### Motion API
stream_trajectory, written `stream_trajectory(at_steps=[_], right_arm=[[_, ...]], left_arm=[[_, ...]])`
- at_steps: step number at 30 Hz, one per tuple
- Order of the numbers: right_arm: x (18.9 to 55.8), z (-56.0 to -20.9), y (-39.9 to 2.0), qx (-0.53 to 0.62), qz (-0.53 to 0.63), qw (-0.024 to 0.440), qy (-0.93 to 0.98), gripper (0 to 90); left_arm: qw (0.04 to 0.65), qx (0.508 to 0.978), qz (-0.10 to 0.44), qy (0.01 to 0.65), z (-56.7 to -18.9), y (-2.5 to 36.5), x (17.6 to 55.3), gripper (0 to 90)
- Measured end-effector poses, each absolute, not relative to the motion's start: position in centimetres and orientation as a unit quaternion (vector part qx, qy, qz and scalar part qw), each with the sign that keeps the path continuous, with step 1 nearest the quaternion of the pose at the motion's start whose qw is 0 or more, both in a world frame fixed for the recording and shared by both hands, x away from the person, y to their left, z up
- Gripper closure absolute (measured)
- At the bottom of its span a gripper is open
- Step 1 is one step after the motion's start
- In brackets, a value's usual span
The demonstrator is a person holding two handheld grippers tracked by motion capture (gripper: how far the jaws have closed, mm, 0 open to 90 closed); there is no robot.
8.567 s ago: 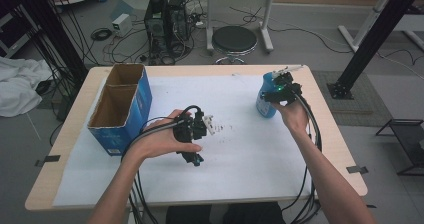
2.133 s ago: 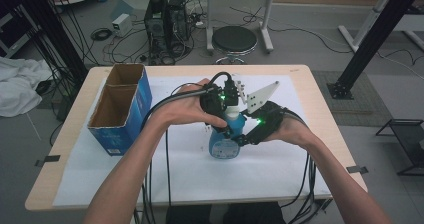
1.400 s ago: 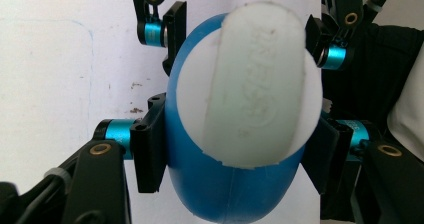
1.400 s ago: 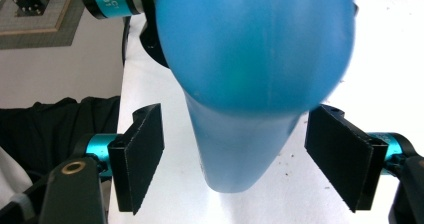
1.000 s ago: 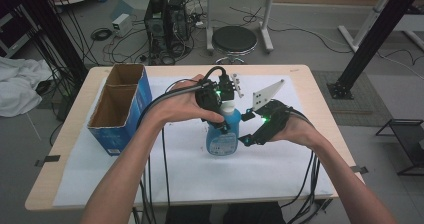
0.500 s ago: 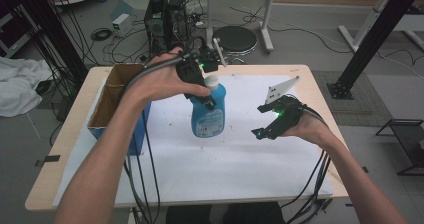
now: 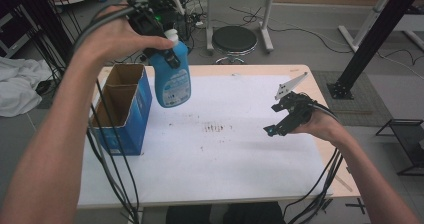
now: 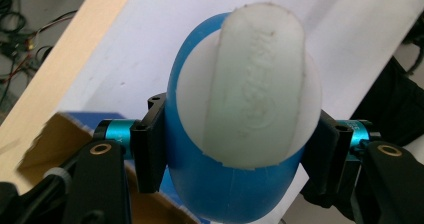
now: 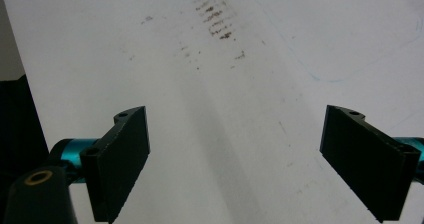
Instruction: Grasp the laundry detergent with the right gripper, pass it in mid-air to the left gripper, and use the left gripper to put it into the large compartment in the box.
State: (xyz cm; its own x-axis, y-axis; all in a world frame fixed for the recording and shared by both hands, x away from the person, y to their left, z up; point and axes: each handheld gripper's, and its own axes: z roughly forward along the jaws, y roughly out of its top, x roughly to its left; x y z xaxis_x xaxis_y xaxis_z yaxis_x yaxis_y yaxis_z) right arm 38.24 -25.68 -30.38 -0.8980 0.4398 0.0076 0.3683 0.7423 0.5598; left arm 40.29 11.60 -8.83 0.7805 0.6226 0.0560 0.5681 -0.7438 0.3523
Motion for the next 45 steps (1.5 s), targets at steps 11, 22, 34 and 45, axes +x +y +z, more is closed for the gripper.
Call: stream_trajectory(at_steps=[11,22,34,45], right_arm=[[38.9,-30.2,-26.5,0.219,0.225,0.07,0.947,11.7],[39.1,-30.5,-27.1,0.219,0.193,0.087,0.953,11.7],[39.1,-30.7,-27.1,0.221,0.181,0.078,0.955,11.7],[39.0,-30.7,-26.8,0.219,0.177,0.083,0.956,11.7]], left_arm=[[0.141,0.897,0.113,0.403,-7.6,17.3,40.9,37.7],[0.116,0.871,0.127,0.46,-8.1,21.5,40.8,37.7],[0.098,0.861,0.115,0.486,-11.6,23.8,41.0,37.7],[0.098,0.864,0.093,0.485,-15.9,24.4,41.3,37.7]])
